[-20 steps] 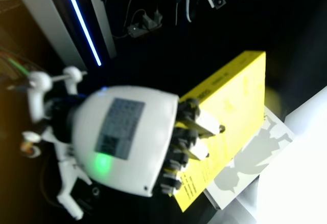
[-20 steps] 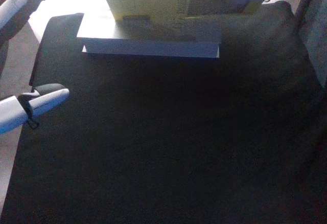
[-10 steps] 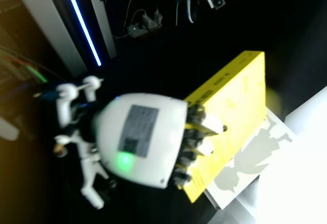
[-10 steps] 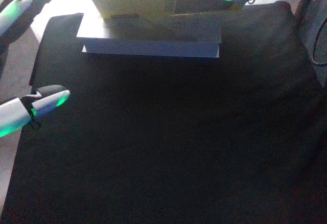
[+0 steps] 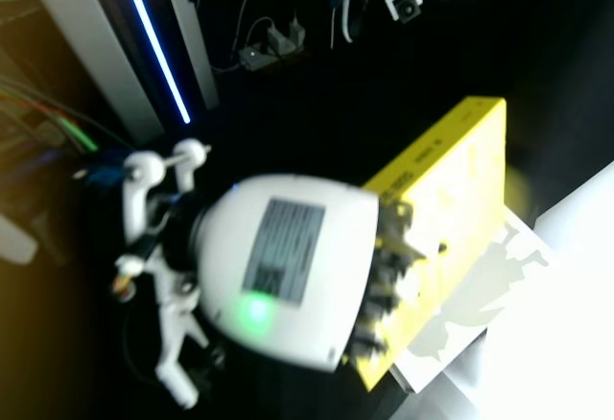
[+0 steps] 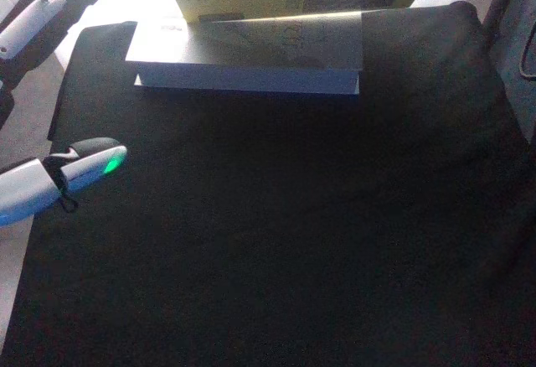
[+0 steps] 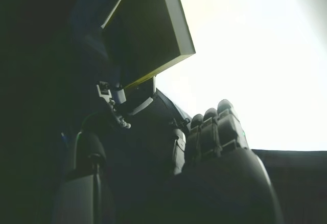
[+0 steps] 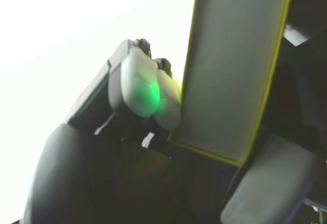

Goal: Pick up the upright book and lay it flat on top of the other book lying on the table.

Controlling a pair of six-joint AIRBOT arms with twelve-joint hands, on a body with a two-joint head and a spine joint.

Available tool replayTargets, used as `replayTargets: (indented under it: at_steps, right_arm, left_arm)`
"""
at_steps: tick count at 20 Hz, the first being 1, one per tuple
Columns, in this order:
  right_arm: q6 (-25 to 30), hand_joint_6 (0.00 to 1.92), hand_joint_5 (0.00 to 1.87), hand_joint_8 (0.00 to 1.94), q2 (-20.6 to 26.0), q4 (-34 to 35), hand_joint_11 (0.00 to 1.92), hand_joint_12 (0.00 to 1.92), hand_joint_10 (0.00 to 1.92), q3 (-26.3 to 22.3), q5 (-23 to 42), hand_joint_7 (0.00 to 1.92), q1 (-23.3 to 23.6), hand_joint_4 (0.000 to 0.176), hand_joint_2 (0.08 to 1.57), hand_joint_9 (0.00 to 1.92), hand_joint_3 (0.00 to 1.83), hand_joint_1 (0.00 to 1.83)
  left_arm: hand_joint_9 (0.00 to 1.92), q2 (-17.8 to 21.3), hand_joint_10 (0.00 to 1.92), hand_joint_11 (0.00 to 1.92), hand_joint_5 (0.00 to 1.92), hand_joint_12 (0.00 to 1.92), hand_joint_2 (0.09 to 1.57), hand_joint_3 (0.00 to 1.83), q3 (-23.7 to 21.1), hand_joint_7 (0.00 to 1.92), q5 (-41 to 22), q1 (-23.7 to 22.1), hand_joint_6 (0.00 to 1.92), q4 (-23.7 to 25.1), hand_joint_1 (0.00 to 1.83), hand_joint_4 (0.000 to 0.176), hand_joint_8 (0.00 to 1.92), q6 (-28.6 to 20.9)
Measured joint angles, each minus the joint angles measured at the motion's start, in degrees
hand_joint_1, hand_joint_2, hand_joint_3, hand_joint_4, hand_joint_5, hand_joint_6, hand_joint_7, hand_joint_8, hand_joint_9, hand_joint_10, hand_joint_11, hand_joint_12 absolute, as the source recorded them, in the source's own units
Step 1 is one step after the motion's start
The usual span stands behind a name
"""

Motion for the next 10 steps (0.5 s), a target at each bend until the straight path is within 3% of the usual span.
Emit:
replayTargets:
  at_steps: [2, 3, 6, 7, 8, 9, 10]
  right_arm:
    - [0.0, 1.92, 1.24, 1.94, 0.0, 0.0, 1.52, 1.92, 1.92, 0.0, -0.2, 1.40, 0.0, 0.176, 0.71, 1.52, 0.92, 1.61]
    - [0.0, 1.92, 1.24, 1.94, 0.0, 0.0, 1.53, 1.92, 1.92, 0.1, -0.2, 1.40, 0.0, 0.176, 0.71, 1.53, 0.92, 1.60]
    - [0.1, 1.92, 1.16, 1.94, -0.2, 0.0, 1.46, 1.92, 1.92, 0.5, -0.7, 1.32, 0.0, 0.176, 0.70, 1.44, 0.90, 1.57]
    - [0.1, 1.75, 0.94, 1.94, -0.2, 0.1, 1.41, 1.92, 1.92, 0.6, -0.9, 1.28, -0.1, 0.000, 0.66, 1.41, 1.18, 1.19]
    - [0.0, 1.76, 0.91, 1.94, -0.4, 0.1, 1.40, 1.92, 1.92, 0.8, -1.0, 1.28, -0.5, 0.000, 0.64, 1.41, 1.29, 1.11]
    - [-0.4, 1.89, 1.05, 1.94, -0.5, -0.1, 1.40, 1.92, 1.92, 1.0, -0.9, 1.30, -1.2, 0.000, 0.65, 1.42, 1.03, 1.47]
    - [-0.3, 1.74, 0.93, 1.94, -0.7, -0.2, 1.40, 1.92, 1.92, 1.0, -0.9, 1.29, -1.9, 0.000, 0.64, 1.43, 1.22, 1.18]
  left_arm:
    - [0.00, 0.0, 0.00, 0.00, 0.00, 0.00, 1.10, 0.01, 0.0, 0.00, 0.0, 0.0, 0.00, 0.0, 0.66, 0.164, 0.00, 0.0]
    - [0.00, 0.0, 0.00, 0.00, 0.00, 0.00, 1.10, 0.00, 0.0, 0.00, 0.0, 0.0, 0.00, 0.0, 0.64, 0.174, 0.00, -0.2]
    - [0.00, 0.0, 0.00, 0.00, 0.00, 0.00, 1.10, 0.00, 0.0, 0.00, 0.0, 0.0, 0.00, 0.0, 0.71, 0.176, 0.00, -0.5]
    - [0.00, 0.0, 0.00, 0.00, 0.00, 0.00, 1.10, 0.00, 0.0, 0.00, -0.1, 0.0, 0.00, 0.0, 0.70, 0.176, 0.00, -0.6]
    - [0.00, 0.0, 0.00, 0.00, 0.00, 0.00, 1.10, 0.00, 0.0, 0.00, -0.1, 0.0, 0.00, 0.0, 0.71, 0.176, 0.00, -0.7]
    - [0.00, 0.0, 0.00, 0.00, 0.00, 0.00, 1.10, 0.00, 0.0, 0.00, -0.1, 0.0, 0.00, 0.1, 0.73, 0.176, 0.00, -0.9]
    - [0.00, 0.0, 0.00, 0.00, 0.00, 0.00, 1.10, 0.00, 0.0, 0.00, -0.1, 0.0, 0.00, 0.1, 0.72, 0.176, 0.00, -0.9]
